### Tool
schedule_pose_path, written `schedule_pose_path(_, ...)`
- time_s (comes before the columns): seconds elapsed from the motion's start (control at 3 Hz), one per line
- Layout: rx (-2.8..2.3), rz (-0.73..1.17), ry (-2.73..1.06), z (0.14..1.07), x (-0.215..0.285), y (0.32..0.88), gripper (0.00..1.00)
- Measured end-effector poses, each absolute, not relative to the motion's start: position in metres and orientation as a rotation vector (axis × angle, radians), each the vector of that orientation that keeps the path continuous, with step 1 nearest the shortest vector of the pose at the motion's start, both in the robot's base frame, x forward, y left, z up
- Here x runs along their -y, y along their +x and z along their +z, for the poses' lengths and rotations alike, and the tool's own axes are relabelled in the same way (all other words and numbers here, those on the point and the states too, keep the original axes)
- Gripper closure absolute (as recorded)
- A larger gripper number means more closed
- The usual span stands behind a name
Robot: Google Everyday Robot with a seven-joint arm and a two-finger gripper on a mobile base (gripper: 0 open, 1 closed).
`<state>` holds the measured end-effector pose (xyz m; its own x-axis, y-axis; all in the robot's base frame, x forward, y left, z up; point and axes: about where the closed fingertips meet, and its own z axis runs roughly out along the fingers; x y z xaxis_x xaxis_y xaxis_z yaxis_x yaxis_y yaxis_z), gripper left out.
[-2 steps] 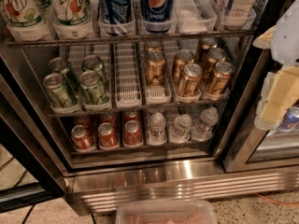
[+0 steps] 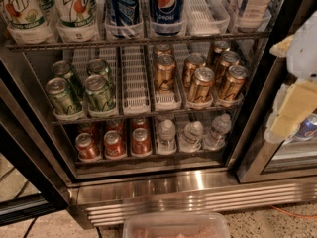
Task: Pick orange can from middle shelf of fridge
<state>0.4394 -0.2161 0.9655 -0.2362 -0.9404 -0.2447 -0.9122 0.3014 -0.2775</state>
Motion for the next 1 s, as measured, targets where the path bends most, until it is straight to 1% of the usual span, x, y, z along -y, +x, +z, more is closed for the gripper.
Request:
schedule_pose_path(0.67, -2.198, 0.078, -1.376, 0.882, 0.218, 0.407, 0.0)
schedule_pose_path(1.0, -2.128, 0.152, -1.218, 0.855, 0.213, 0.41, 0.0)
